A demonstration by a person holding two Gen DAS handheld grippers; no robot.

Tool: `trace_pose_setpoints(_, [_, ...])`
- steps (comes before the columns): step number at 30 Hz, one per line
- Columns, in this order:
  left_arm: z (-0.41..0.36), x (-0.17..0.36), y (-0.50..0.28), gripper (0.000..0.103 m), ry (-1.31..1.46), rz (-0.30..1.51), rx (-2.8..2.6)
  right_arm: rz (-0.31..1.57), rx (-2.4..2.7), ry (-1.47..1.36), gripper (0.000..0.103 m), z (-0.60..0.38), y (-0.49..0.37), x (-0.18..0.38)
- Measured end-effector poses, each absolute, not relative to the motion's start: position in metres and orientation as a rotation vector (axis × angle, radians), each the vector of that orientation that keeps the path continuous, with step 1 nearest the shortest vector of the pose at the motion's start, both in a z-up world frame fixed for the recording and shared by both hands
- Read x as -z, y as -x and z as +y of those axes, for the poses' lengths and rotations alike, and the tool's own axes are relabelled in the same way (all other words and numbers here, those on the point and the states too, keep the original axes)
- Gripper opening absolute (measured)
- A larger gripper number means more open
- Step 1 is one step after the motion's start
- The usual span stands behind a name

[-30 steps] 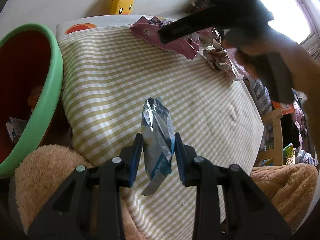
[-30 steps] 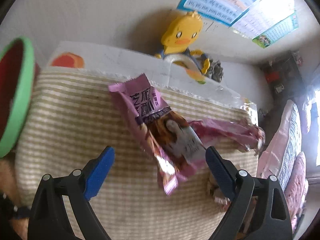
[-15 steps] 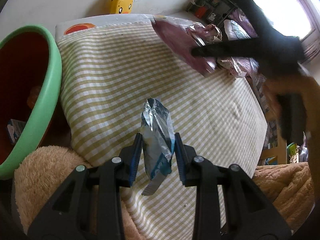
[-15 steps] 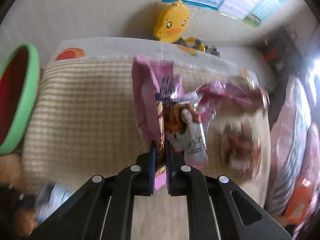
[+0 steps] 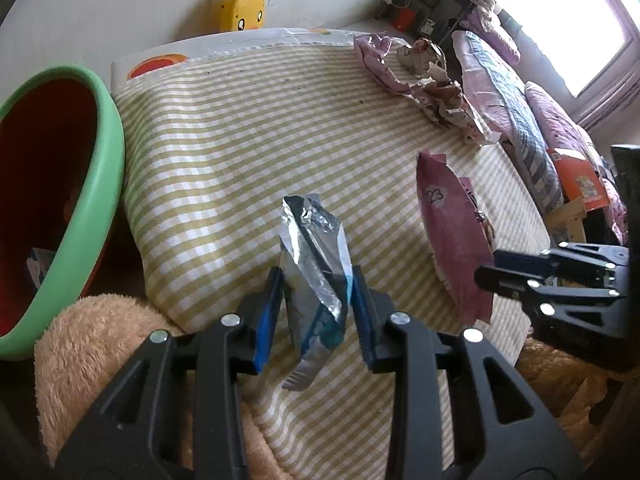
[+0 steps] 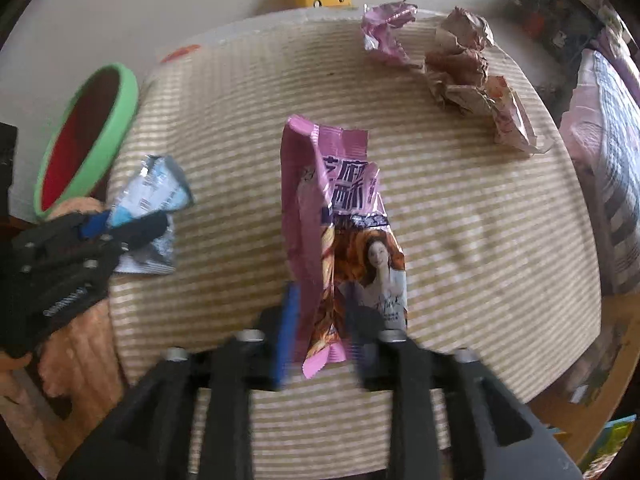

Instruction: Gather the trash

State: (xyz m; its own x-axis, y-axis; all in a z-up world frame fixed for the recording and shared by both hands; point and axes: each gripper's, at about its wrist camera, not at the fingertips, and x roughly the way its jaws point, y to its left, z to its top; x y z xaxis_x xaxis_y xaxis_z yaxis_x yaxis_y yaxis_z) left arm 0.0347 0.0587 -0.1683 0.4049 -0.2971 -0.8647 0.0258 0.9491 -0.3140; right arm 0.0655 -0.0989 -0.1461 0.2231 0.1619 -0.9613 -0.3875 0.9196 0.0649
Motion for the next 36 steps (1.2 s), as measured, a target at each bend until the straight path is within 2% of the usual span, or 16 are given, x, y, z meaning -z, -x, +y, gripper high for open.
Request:
trace_pose_setpoints(1, [0.058,0.168,-0.034,0.032,0.260,1.138,0.204,1.279,-0.387,0.189,0.043,-0.099,-0.064,0.143])
trace_pose_setpoints(3, [0.054,0.169,-0.034,0.032,0.240,1.141,0.196,1.253,-0.397,0.148,0.043,-0.100,-0.064,0.136])
trace_pose_setpoints(6, [0.050,0.170,-0.035,0.032,0.205,1.145,0.185,1.240,-0.389,0.082,0.051,-0.107,-0.069,0.133])
trace_pose_setpoints(10, [0.046,0.171,-0.035,0.032,0.161,1.145,0.169,1.238,-0.346,0.034,0.052,-0.122,-0.065,0.132])
trace_pose_setpoints(13, [0.044,0.173,-0.035,0.032,0.144,1.150,0.159,1.244,-0.330,-0.008,0.057,-0.126,-0.069,0.136])
trace_pose_setpoints(20, [0.044,0.175,-0.035,0.032,0.125,1.161,0.146,1.247,-0.332,-0.009,0.058,-0.118,-0.071,0.142])
trace_pose_setpoints(24, [0.044,0.176,-0.035,0.035,0.119,1.170,0.151,1.267,-0.336,-0.029,0.060,-0.118,-0.071,0.148])
trace_pose_setpoints(30, [0.039,0.177,-0.033,0.046,0.103,1.176,0.176,1.295,-0.314,-0.050,0.068,-0.121,-0.073,0.156])
trace_pose_setpoints(36, [0.036,0.177,-0.033,0.046,0.094,1.178,0.173,1.314,-0.316,-0.065,0.069,-0.121,-0.074,0.160])
